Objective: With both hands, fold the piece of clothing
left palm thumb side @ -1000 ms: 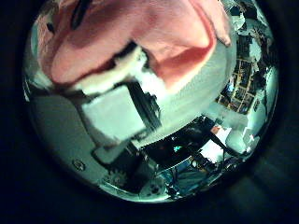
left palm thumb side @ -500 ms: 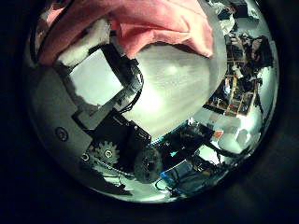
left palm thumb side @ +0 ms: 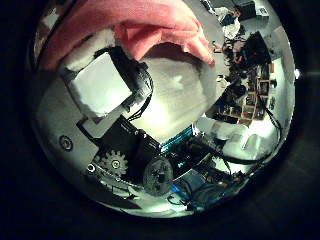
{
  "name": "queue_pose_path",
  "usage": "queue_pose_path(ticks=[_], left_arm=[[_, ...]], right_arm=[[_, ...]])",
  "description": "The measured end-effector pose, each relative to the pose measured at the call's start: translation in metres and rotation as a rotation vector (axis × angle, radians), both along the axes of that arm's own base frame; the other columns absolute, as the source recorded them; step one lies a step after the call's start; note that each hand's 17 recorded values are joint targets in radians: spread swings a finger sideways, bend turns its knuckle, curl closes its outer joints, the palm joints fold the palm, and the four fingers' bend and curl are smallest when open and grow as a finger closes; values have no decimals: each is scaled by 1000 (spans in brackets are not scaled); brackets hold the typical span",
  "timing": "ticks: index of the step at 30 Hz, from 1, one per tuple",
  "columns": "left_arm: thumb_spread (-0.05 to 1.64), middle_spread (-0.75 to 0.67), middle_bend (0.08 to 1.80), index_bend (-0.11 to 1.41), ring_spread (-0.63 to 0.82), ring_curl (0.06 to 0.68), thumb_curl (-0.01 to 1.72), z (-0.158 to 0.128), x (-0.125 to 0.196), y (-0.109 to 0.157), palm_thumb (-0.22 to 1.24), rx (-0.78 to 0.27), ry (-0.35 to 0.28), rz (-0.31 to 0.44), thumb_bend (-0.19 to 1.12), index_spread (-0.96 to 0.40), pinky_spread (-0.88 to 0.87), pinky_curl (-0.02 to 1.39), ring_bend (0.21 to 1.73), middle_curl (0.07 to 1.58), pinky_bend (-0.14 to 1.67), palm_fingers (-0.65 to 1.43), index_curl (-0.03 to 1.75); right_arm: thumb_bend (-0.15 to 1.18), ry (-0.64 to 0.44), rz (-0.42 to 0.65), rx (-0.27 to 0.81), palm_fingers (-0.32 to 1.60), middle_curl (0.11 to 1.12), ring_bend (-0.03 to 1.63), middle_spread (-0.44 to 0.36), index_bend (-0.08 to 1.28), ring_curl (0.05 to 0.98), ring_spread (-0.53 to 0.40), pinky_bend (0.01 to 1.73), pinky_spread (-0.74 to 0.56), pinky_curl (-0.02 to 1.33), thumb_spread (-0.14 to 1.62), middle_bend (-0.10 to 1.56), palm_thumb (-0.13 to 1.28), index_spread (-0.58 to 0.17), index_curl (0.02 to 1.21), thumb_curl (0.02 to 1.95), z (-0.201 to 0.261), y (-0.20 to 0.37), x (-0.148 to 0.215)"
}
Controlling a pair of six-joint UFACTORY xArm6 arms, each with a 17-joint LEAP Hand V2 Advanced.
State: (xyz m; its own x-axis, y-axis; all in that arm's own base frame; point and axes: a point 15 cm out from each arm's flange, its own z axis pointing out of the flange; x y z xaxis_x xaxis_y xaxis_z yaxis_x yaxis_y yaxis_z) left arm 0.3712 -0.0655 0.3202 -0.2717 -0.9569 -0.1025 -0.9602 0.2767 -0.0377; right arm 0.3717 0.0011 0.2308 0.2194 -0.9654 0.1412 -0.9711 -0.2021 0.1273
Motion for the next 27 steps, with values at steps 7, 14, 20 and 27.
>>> queue_pose_path(ticks=[7, 14, 20, 27], left_arm=[[1052, -497, 1097, 594, -435, 544, 564, 12, -7, 1, 759, -5, -9, -9, -17, -692, -617, 686, 1342, 854, 1127, 1131, 1049], [1048, -493, 1101, 570, -436, 540, 571, 26, -7, -1, 755, -11, -22, -16, -18, -708, -614, 675, 1344, 850, 1140, 1132, 1085], [1045, -491, 1102, 554, -435, 537, 578, 27, -8, -1, 750, -11, -16, -20, -17, -722, -611, 667, 1345, 847, 1146, 1133, 1108], [1042, -489, 1102, 538, -435, 535, 584, 21, -20, -1, 745, -12, 41, -62, -17, -736, -604, 657, 1345, 843, 1157, 1136, 1129]], right_arm=[[-14, 29, -8, -10, 469, 517, 916, -154, 203, 482, -275, 909, -281, 176, 1023, 477, 541, -261, 411, 368, -18, 4, 2], [31, 49, -3, -14, 1050, 594, 1003, -273, 332, 500, -314, 1010, -430, 189, 1013, 643, 765, -387, 471, 437, -27, 5, 2], [76, 28, 14, -7, 1221, 747, 1103, -257, 703, 599, -290, 1196, -364, 311, 1013, 920, 944, -411, 694, 527, -22, 5, 7], [51, 47, 53, 5, 1084, 860, 1239, -236, 940, 704, -290, 1369, -276, 422, 1009, 1119, 979, -386, 841, 610, -9, 0, -4]])
